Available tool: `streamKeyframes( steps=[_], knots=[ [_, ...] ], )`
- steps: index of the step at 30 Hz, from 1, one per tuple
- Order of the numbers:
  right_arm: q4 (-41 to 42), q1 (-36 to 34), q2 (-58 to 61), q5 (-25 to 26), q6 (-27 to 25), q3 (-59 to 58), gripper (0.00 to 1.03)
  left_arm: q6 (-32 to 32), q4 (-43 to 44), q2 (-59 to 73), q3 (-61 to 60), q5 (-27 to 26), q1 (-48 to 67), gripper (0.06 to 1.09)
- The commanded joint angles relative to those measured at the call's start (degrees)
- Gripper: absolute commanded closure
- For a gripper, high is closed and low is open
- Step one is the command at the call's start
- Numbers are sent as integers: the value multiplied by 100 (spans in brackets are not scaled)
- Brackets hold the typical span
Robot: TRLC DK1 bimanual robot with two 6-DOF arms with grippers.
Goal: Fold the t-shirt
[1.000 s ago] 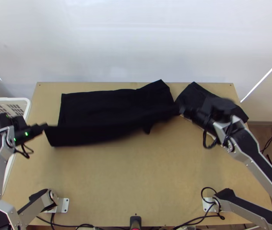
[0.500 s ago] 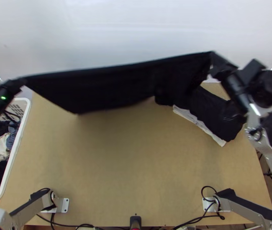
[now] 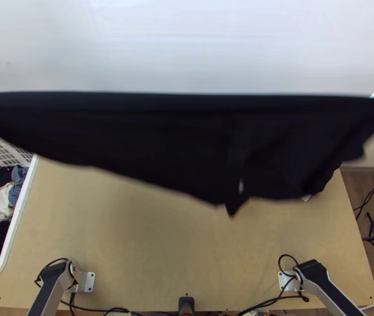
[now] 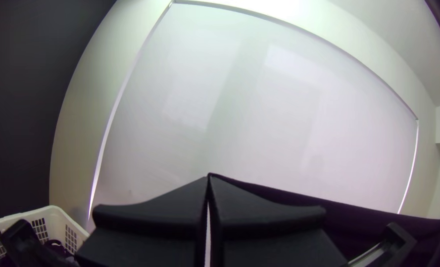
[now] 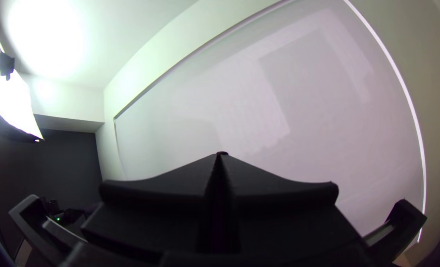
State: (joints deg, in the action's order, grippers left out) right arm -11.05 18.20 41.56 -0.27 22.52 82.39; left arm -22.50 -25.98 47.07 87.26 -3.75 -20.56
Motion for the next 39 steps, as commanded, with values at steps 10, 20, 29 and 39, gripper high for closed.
streamKeyframes(
  steps=[10, 20, 29, 39],
  knots=[
    [-1901, 132, -1423, -69, -222, -1331, 100, 44, -1524, -1587, -2240, -522, 359, 105],
    [-750, 430, -113, -61, 86, -3809, 100, 440, -461, -954, -5009, -557, 1045, 105],
    [24, 527, 2576, -52, 578, -3361, 100, 642, 1763, 1841, -5070, -179, 1238, 105],
    [-196, 553, 5125, 273, 587, -1392, 100, 475, 2026, 5190, -2135, 313, 1080, 105]
  ],
)
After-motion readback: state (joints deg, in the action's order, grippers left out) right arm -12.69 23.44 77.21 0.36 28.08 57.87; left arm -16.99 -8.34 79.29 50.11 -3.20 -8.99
